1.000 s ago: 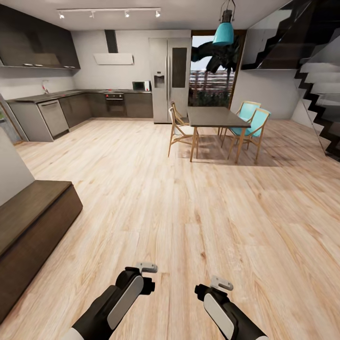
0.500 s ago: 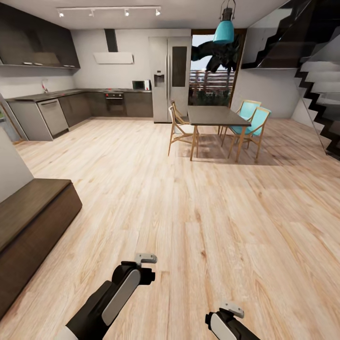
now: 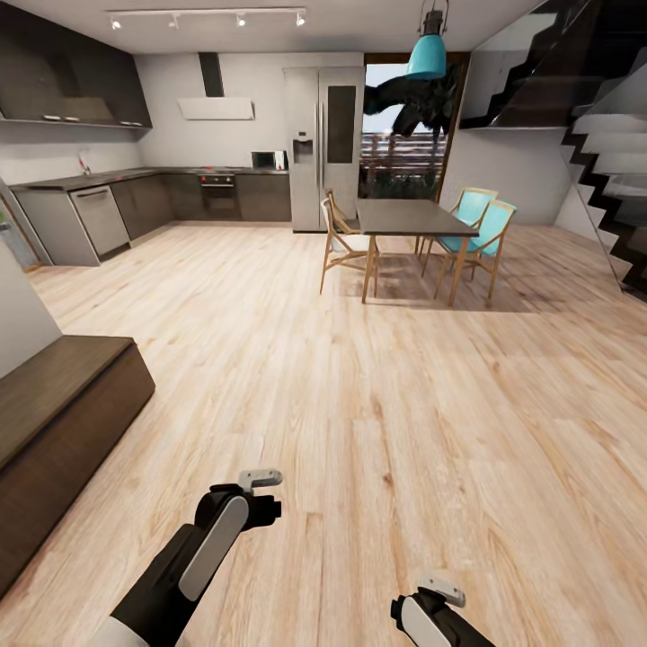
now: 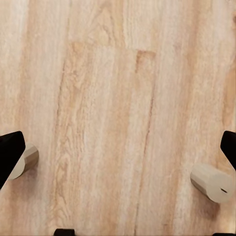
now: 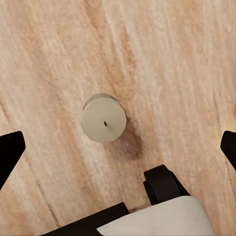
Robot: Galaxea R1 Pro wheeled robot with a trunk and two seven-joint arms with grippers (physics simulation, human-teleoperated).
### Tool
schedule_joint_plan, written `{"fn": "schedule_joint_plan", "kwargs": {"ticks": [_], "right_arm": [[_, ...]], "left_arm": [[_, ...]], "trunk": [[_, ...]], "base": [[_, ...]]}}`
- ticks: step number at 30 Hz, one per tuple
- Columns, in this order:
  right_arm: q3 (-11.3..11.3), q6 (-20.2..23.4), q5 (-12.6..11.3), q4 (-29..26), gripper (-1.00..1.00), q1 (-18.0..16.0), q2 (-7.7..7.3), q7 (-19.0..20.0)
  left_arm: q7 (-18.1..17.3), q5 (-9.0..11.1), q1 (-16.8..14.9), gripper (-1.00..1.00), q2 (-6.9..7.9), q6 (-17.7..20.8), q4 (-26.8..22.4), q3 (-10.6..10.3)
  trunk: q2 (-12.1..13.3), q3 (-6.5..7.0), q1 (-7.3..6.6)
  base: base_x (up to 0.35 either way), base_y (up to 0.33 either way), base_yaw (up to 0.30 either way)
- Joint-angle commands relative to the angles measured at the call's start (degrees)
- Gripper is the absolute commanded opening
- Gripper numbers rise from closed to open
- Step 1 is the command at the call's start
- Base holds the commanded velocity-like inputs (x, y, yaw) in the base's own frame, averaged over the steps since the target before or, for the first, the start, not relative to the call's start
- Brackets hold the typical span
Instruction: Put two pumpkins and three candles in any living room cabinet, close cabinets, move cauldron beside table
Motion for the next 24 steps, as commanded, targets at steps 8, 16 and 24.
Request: {"fn": "schedule_joint_plan", "kwargs": {"ticks": [8, 16, 24], "right_arm": [[0.53, -0.1, 0.12, -0.09, 1.0, -0.05, -0.01, -0.29], [0.61, -0.61, 0.23, -0.18, 1.0, -0.05, -0.04, 0.1], [0.61, -0.75, 0.29, -0.18, 1.0, -0.05, -0.07, 0.58]], "left_arm": [[0.49, 0.61, -0.07, 1.0, -0.02, 0.07, 0.06, 0.23], [0.42, 2.27, -0.07, 1.0, 0.07, 0.17, 0.06, 2.35], [0.16, 9.51, -0.07, 1.0, 1.54, 3.15, -0.37, 6.01]], "trunk": [[-3.25, -1.49, 1.76], [-6.46, -2.93, 3.52], [-9.67, -4.36, 5.27]], "base": [[0.0, 0.0, 0.0], [0.0, 0.0, 0.0], [0.0, 0.0, 0.0]]}}
